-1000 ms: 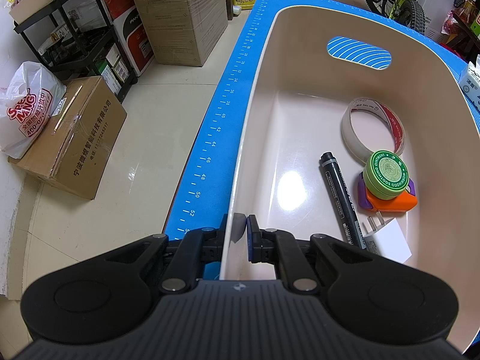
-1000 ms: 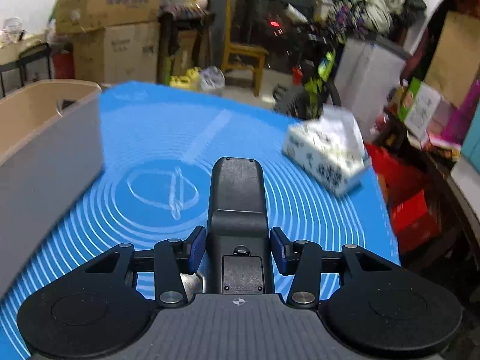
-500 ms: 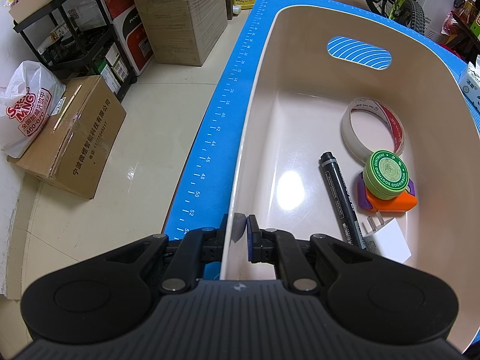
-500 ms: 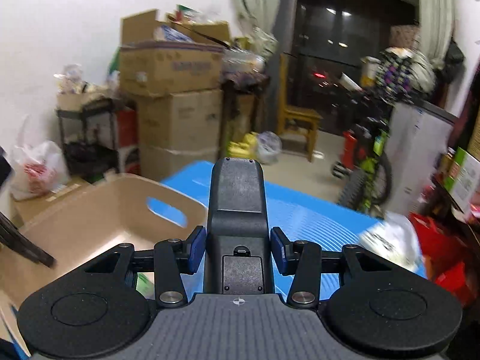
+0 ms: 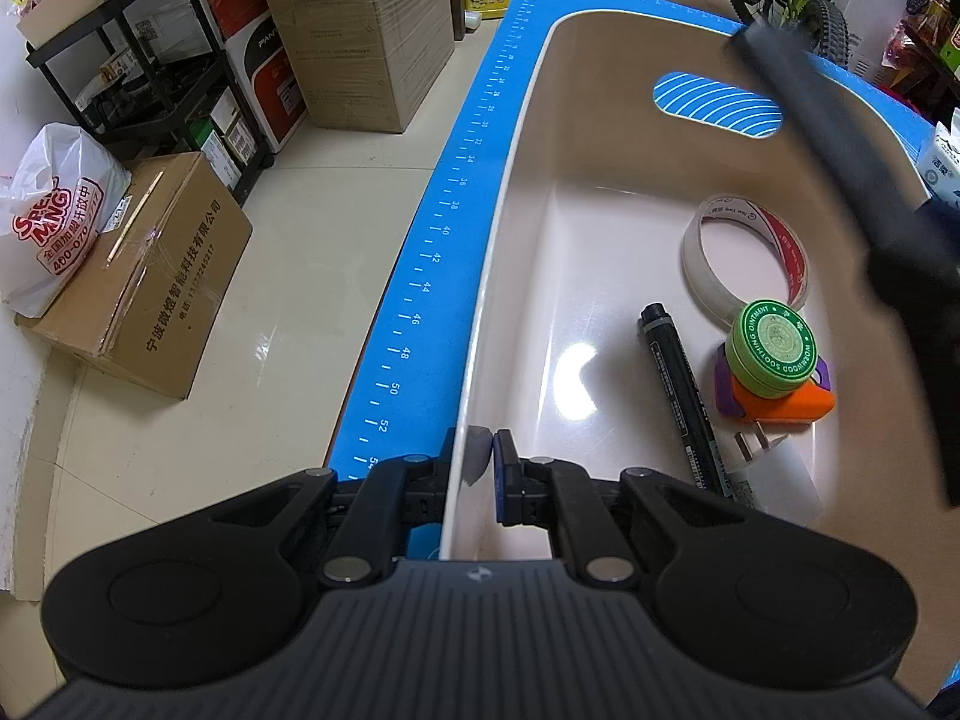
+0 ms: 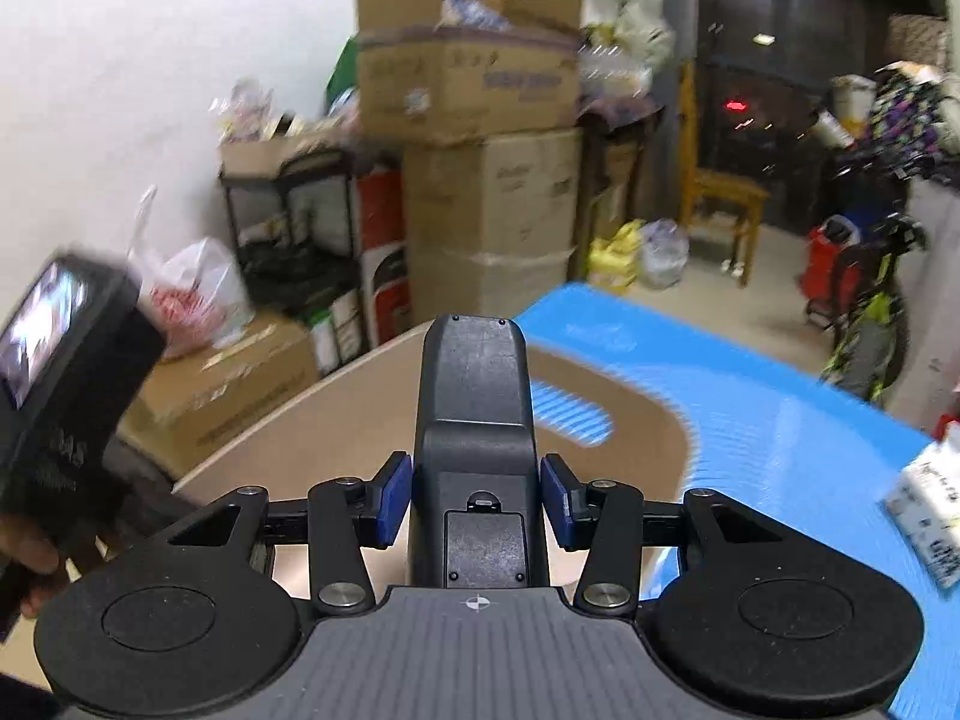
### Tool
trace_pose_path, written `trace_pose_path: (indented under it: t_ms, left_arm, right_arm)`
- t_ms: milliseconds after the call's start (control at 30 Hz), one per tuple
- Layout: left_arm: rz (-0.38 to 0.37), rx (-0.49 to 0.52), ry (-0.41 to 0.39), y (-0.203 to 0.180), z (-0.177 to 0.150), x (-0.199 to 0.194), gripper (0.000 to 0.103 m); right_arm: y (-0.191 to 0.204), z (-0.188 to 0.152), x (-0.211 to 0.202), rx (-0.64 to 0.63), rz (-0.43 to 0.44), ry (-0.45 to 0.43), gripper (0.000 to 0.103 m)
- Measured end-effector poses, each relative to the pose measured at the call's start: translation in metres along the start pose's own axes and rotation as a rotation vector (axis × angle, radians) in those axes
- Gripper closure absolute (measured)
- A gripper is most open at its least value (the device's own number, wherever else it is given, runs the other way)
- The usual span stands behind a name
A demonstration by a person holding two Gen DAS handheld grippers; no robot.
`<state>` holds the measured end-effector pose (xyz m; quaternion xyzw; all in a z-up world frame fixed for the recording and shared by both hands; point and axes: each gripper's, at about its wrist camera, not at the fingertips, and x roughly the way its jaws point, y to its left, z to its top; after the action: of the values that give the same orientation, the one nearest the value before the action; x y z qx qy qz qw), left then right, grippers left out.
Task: Organize rigid objects
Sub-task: 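Carry the black remote control into the bin and open the right tool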
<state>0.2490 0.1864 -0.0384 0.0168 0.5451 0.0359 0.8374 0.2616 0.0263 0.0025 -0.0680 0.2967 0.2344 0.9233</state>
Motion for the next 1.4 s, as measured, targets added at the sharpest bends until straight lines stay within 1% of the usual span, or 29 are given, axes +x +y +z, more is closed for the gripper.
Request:
trace_pose_path:
  t_ms: [67,267,400,467,567,600,633,667,733,833,900,1000,1067,1167,1300,1400]
  left_arm:
    - [0.002,0.002,0.0,-0.001,0.0,0.0,0.092]
    - [0.005,0.004,0.0,-0.002,0.0,0.001,0.092]
    - [0.006,0.005,0.0,-0.002,0.0,0.001,0.092]
    - [0.008,0.006,0.001,-0.003,0.0,0.001,0.092]
    - [0.007,0.005,0.001,-0.003,0.0,0.001,0.092]
    - [0.007,0.006,0.0,-0.003,0.0,0.001,0.092]
    - [0.007,0.006,0.001,-0.003,0.0,0.002,0.092]
    - [0.008,0.006,0.001,-0.003,0.0,0.002,0.092]
    - [0.008,0.006,0.0,-0.003,0.0,0.002,0.092]
    - [0.008,0.006,0.001,-0.003,0.0,0.002,0.092]
    - [0.009,0.007,0.0,-0.003,0.0,0.002,0.092]
    - [0.009,0.006,0.001,-0.002,0.0,0.002,0.092]
    - [0.009,0.007,0.001,-0.002,0.0,0.002,0.092]
    - [0.008,0.006,0.001,-0.002,0.0,0.002,0.092]
    - [0.008,0.005,0.001,-0.002,0.0,0.002,0.092]
    - [0.008,0.006,0.0,-0.002,0.0,0.002,0.092]
  right_arm:
    - [0.009,-0.006,0.01,-0.006,0.005,0.037,0.051]
    - [0.024,-0.018,0.044,-0.032,-0.018,0.202,0.051]
    - [0.029,-0.027,0.058,-0.062,-0.025,0.298,0.051]
    - [0.03,-0.027,0.059,-0.06,-0.033,0.313,0.051]
    - [0.032,-0.026,0.066,-0.057,-0.048,0.368,0.05]
    - [0.032,-0.025,0.065,-0.054,-0.043,0.364,0.05]
    - [0.032,-0.025,0.064,-0.053,-0.043,0.359,0.045]
    - [0.033,-0.025,0.061,-0.051,-0.046,0.348,0.045]
    - [0.031,-0.023,0.057,-0.048,-0.054,0.327,0.036]
    - [0.029,-0.021,0.054,-0.039,-0.039,0.308,0.033]
    - [0.027,-0.018,0.045,-0.024,-0.014,0.268,0.029]
    - [0.02,-0.012,0.028,0.002,0.01,0.186,0.028]
    - [0.015,-0.01,0.016,0.019,0.003,0.136,0.028]
    - [0.005,-0.007,-0.002,0.049,0.002,0.084,0.028]
    - [-0.015,-0.007,-0.025,0.079,-0.021,0.033,0.022]
    - [-0.035,-0.013,-0.043,0.106,-0.079,-0.005,0.021]
